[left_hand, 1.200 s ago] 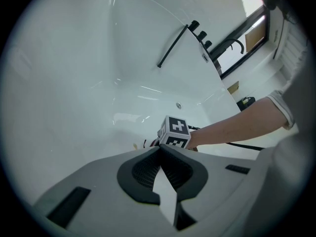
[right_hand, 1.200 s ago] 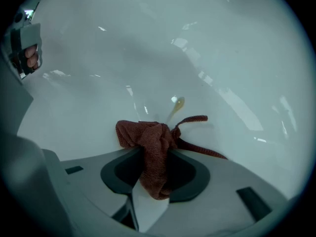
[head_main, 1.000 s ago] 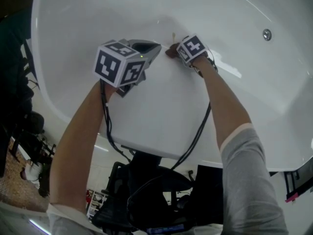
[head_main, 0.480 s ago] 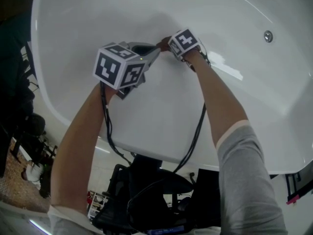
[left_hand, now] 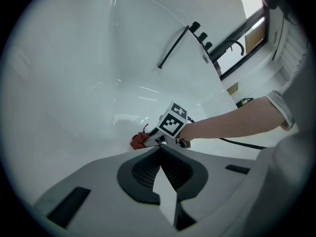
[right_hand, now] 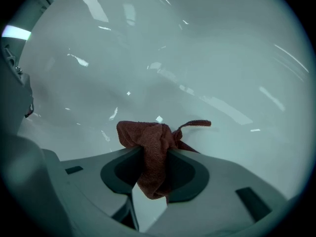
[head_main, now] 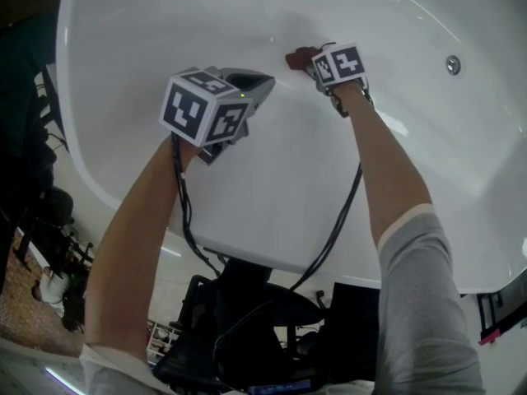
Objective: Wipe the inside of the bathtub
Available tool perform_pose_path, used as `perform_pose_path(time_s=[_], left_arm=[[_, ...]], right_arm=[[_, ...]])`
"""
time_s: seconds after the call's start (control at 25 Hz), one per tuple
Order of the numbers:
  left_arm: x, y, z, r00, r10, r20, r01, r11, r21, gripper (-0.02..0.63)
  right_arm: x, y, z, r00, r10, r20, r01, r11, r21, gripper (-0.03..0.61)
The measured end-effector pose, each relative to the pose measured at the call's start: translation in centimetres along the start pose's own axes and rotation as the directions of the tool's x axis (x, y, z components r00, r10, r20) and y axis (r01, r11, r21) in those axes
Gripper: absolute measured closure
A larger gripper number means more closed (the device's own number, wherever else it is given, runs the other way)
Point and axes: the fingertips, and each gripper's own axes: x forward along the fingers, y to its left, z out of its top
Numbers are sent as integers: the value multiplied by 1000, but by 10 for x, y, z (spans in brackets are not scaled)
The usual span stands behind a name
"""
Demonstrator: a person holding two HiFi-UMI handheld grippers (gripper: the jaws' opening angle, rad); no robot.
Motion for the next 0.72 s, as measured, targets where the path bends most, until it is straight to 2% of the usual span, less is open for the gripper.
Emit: perform_pose_path(time_s=[0.12,0.24,0.36,0.48,0.64,0.72], left_arm=[[-1,0,1,1000,-2,2,2,1000,2,606],[-1,0,1,1000,-7,4,7,1000,3,606],[1,1,1,1000,-13,5,13,1000,10,606],[2,3,0,1000,-11,6,11,1000,5,606],[5,2,1,1000,-17,4,17,1000,8,606],[3,3,1,1000,-15,1,15,1000,11,606]], right_arm=[[-10,-17,-20,999,-30,-24,30,1000,-3,445],[-16,-33,-43,998,-45,-44,46,998,36,445],[-14,-39,-46,996,-73,-52,77,995,69,445],[-9,-35,-28,993,-113,-41,115,992,49,445],[-7,-32,10,989,-147,23,146,988,44,445],[-6,-18,32,987,-133,85,134,991,0,443]])
